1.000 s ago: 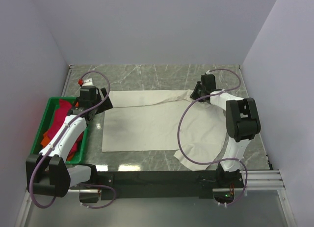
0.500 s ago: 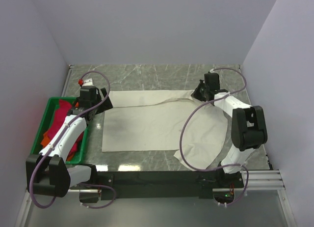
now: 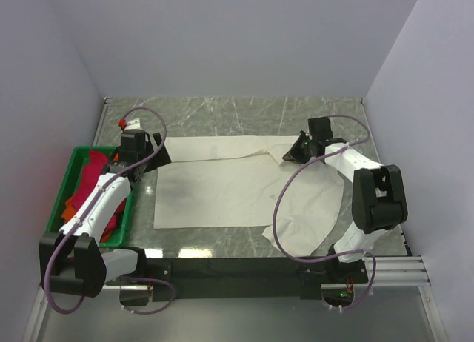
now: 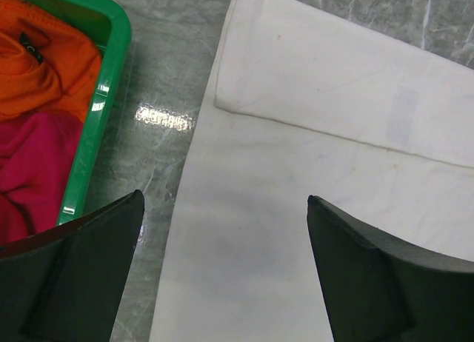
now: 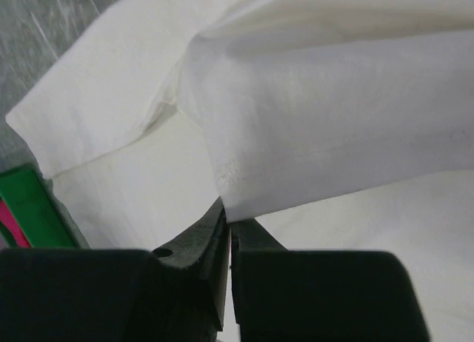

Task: Fold and stack the t-shirts
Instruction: Fold the tshirt

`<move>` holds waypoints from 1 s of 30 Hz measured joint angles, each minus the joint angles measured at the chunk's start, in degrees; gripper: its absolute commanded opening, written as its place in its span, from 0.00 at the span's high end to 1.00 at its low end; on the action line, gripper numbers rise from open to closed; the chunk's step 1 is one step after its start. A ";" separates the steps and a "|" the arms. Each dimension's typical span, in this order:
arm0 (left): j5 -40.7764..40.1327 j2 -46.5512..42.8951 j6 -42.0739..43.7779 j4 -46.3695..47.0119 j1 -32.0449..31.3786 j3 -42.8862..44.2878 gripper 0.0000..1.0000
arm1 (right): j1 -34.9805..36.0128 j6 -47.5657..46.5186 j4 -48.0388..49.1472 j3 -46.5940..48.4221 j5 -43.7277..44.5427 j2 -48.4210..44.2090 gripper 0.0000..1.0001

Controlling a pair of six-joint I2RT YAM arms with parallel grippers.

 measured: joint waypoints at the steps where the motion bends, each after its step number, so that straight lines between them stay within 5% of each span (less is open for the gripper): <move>1: 0.04 0.00 0.00 -0.02 0.00 0.00 0.04 | 0.15 0.07 -0.42 -0.37 -0.52 0.00 0.89; 8: 0.48 0.31 0.00 -0.09 0.00 0.00 0.04 | 2.99 -0.94 -1.36 -2.67 -4.85 0.87 0.78; 10: 0.66 0.37 0.00 -0.15 0.00 0.00 0.03 | 4.17 -1.62 -1.27 -2.67 -6.32 1.46 0.66; 18: 3.13 0.74 -0.02 -0.02 0.00 0.00 0.03 | 5.49 -5.77 -3.37 -2.36 -6.84 0.11 0.57; 25: 5.42 0.76 -0.11 0.11 0.00 0.00 0.03 | -5.64 -8.13 -4.59 -2.95 -0.04 -8.46 0.55; 30: 5.79 0.76 -0.13 0.09 0.00 0.00 0.03 | -13.33 -7.17 -3.15 -4.94 2.10 -6.47 0.55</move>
